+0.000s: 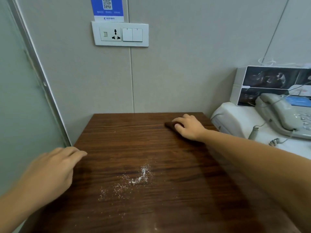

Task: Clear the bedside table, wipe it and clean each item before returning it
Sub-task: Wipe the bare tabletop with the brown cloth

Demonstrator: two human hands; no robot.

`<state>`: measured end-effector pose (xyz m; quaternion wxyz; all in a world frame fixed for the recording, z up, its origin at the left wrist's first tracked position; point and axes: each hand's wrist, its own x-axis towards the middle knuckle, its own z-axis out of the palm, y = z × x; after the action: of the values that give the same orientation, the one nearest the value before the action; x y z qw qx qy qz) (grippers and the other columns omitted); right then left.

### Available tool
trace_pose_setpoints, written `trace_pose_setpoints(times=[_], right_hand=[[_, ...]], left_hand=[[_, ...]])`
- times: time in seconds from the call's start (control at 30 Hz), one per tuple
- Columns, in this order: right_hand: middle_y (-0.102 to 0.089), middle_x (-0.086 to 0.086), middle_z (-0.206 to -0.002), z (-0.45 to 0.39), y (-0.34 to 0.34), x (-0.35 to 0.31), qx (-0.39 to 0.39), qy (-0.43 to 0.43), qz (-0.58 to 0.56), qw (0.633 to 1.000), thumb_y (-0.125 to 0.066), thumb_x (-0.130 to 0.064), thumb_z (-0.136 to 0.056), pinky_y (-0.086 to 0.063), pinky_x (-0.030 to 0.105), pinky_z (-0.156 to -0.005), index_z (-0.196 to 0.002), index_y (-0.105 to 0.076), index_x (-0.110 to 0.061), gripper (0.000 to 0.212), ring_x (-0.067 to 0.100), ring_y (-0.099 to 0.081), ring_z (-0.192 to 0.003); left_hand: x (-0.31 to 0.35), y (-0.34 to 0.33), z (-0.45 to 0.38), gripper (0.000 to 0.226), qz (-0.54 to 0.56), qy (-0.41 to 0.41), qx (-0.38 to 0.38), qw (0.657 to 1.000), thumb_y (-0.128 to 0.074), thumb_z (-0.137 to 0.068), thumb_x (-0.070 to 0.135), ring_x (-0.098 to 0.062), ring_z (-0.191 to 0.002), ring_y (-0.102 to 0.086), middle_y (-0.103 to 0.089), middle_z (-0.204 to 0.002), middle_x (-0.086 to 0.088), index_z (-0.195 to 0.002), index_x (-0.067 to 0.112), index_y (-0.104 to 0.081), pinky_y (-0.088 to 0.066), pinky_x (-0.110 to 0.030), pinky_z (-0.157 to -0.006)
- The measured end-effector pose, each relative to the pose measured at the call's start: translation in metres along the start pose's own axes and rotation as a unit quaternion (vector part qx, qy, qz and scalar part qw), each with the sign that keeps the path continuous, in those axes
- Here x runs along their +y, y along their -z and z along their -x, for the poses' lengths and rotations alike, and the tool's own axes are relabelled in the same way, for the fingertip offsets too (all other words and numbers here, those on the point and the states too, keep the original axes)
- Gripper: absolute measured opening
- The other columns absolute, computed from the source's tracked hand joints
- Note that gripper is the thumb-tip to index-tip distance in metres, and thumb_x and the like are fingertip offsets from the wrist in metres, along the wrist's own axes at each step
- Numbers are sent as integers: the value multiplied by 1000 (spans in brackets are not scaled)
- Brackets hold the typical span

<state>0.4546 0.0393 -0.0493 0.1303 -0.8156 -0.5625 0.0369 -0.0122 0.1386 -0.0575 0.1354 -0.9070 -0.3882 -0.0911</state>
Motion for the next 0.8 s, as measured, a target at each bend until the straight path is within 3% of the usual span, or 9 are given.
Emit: trace_pose_setpoints(times=[0.13,0.27,0.33,0.4,0.5,0.6,0.7,0.8], right_hand=[[-59,-12,-107,88,2,-36,-26,144,-26,989,-55,-51,-95,-47,31,-88,-120,-58,-39,28,11,-56,-103],[-60,-21,-109,152,6,-43,-61,200,-44,977,-61,-49,-94,-46,19,-89,-114,-58,-40,22,0,-55,-103],[-61,-23,-109,148,6,-37,-46,171,-71,982,-63,-49,-93,-48,19,-88,-115,-59,-41,24,-2,-57,-102],[-62,-21,-108,123,3,-26,17,104,-99,989,-64,-50,-93,-51,25,-87,-114,-58,-43,23,1,-60,-101],[-60,-3,-119,59,-3,0,84,-36,-66,994,-58,-54,-97,-52,39,-97,-125,-60,-40,31,21,-58,-113],[-55,8,-136,-5,-5,9,79,-121,-1,989,-46,-54,-103,-45,51,-108,-139,-58,-35,42,34,-46,-130],[-51,10,-144,-55,-7,-1,61,-137,33,988,-40,-53,-106,-40,54,-109,-143,-56,-30,47,37,-40,-135],[-48,6,-148,-80,-9,-15,33,-88,37,995,-39,-52,-106,-40,53,-110,-145,-54,-35,45,36,-39,-136]], left_hand=[[6,4,0,50,50,9,13,999,-60,-90,1,-19,-116,-64,-68,-126,12,-130,29,-69,-57,-40,-92],[14,11,4,43,97,-15,26,995,-59,-95,4,-19,-119,-62,-68,-127,10,-130,27,-69,-56,-41,-95],[13,10,7,41,98,-21,42,994,-62,-93,4,-21,-114,-64,-70,-122,9,-127,26,-71,-58,-42,-91],[10,9,8,41,80,-25,54,995,-68,-89,3,-22,-108,-68,-72,-117,7,-124,24,-73,-60,-43,-84],[1,1,8,42,48,-47,65,996,-74,-83,4,-22,-100,-71,-74,-111,7,-119,24,-75,-62,-42,-76],[-11,-6,7,38,55,-66,82,993,-59,-89,12,-19,-101,-67,-71,-113,11,-122,28,-71,-61,-41,-77],[-12,-3,6,39,57,-89,106,989,-44,-92,26,-18,-98,-67,-70,-110,14,-119,29,-71,-60,-40,-73],[-8,4,6,45,70,-100,116,986,-34,-94,33,-19,-92,-69,-70,-106,14,-116,26,-73,-60,-40,-68]])
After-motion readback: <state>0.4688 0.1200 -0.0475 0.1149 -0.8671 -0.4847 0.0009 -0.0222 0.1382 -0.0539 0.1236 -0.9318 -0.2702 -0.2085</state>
